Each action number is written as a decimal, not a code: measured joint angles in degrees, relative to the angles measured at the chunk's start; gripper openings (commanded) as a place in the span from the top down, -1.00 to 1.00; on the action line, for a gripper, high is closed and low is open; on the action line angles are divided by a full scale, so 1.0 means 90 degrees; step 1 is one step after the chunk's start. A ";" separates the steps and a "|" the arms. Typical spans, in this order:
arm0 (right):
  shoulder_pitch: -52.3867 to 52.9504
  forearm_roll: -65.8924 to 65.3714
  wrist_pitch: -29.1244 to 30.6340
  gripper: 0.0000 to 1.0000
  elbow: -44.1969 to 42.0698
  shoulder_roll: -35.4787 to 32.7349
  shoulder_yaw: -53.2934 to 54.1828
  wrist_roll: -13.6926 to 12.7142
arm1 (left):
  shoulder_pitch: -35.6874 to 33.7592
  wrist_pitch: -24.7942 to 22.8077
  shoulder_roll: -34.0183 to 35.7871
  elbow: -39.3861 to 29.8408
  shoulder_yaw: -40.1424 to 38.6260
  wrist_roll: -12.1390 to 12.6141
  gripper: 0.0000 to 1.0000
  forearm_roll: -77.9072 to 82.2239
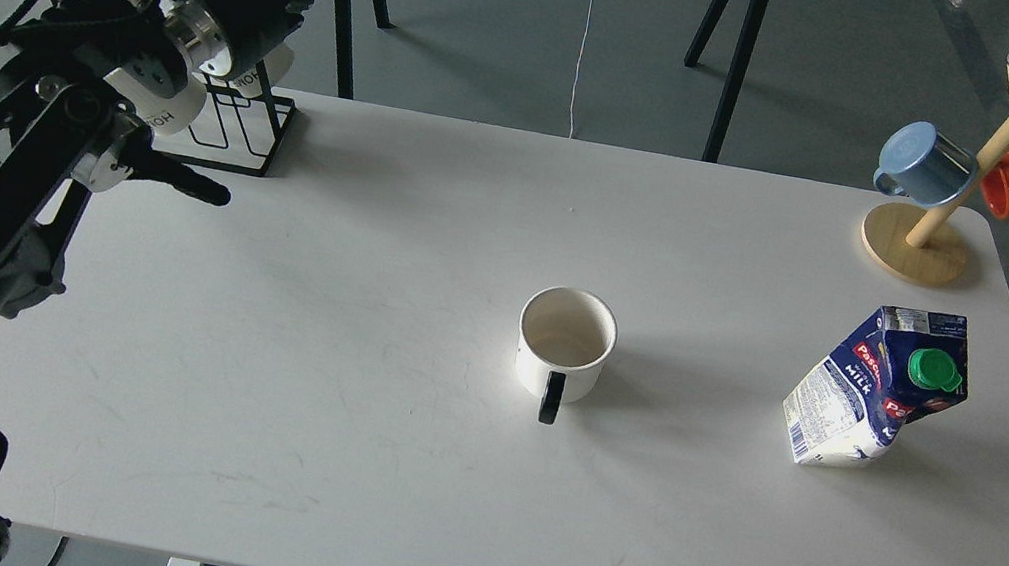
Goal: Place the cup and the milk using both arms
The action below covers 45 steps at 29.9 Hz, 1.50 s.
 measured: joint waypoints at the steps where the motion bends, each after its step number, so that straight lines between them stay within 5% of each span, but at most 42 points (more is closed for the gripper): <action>1: -0.0257 0.0068 0.0047 -0.97 0.0121 -0.0058 0.0187 -0.0011 | 0.0053 0.0113 0.0001 0.0009 -0.0003 -0.0124 -0.99 -0.0403; 6: -0.1341 0.0463 0.0447 -0.97 0.0315 -0.0406 0.0860 -0.0025 | 0.0207 0.0259 -0.0062 0.0287 -0.0025 -0.0611 -0.99 -0.1545; 24: -0.4528 0.3044 0.0958 -0.97 0.0329 -0.1398 0.1322 -0.0027 | 0.0239 0.0233 -0.0265 0.0626 -0.0131 -0.0758 -0.99 -0.2374; 36: -0.6800 0.3661 0.0958 -0.97 0.0894 -0.0920 0.1219 0.0027 | 0.0323 0.0236 -0.0241 0.0625 -0.0104 -0.0763 -0.99 -0.2347; 45: -0.7326 0.3206 0.0957 -0.98 0.2054 -0.0106 0.0667 -0.0174 | 0.0365 0.0245 -0.0219 0.0635 -0.0087 -0.0757 -0.99 -0.2334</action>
